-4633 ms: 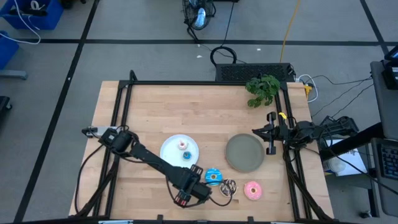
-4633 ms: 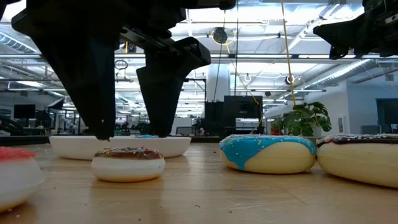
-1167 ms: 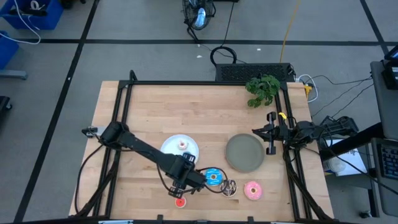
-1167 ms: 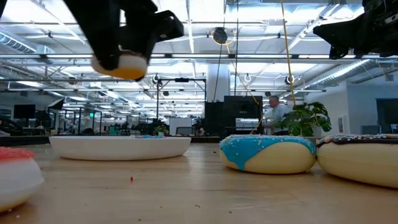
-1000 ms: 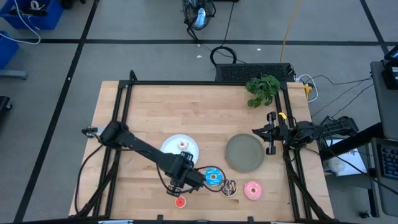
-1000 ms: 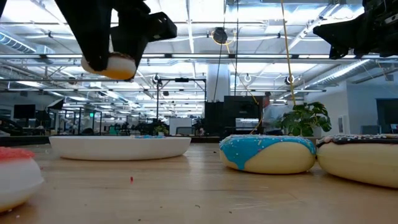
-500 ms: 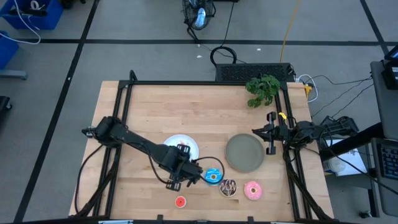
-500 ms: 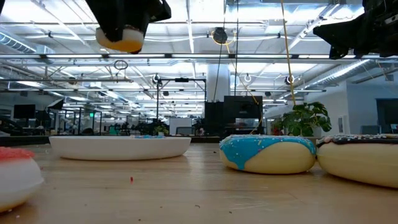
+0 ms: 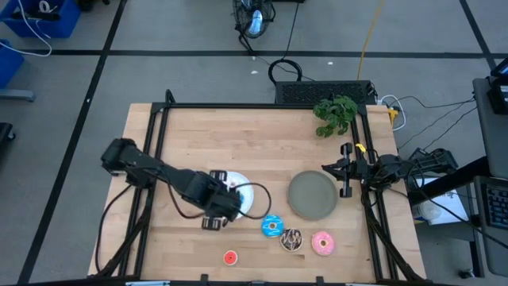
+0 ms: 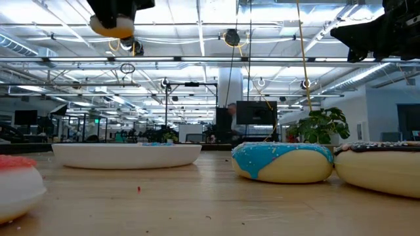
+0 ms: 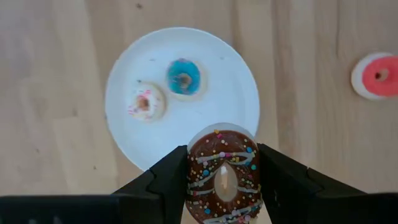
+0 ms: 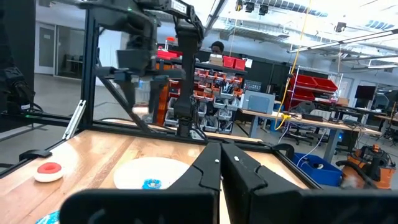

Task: Pick & Place donuts
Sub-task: Put the small brown donut on the white plate, then put the small red donut on the white plate

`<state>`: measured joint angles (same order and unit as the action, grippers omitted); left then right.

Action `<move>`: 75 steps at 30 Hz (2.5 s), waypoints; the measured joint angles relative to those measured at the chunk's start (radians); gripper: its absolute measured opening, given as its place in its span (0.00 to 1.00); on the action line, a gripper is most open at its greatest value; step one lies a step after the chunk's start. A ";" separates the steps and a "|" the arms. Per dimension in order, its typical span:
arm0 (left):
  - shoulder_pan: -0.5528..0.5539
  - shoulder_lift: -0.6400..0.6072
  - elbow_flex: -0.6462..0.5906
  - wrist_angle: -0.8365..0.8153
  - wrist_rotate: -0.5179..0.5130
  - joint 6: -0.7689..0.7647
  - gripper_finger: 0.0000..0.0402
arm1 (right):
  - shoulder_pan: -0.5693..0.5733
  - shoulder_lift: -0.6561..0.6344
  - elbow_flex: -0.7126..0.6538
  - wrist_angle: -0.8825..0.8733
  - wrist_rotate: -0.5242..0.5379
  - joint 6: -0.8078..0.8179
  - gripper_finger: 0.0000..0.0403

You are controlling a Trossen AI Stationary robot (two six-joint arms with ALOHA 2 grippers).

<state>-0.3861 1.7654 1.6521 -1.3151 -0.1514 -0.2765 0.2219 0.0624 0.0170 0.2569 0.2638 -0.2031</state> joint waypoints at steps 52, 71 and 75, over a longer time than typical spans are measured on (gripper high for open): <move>0.137 -0.138 -0.720 0.689 0.045 -0.078 0.49 | 0.000 0.000 0.000 0.005 0.000 0.000 0.00; 0.134 -0.097 -0.673 0.698 0.048 -0.001 0.81 | 0.000 0.000 0.000 0.003 0.001 0.000 0.00; 0.134 -0.097 -0.600 0.627 0.054 0.012 0.81 | 0.000 0.000 0.000 0.004 0.001 0.000 0.00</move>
<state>-0.2520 1.6680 1.0523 -0.6884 -0.0973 -0.2642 0.2220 0.0624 0.0169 0.2607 0.2646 -0.2031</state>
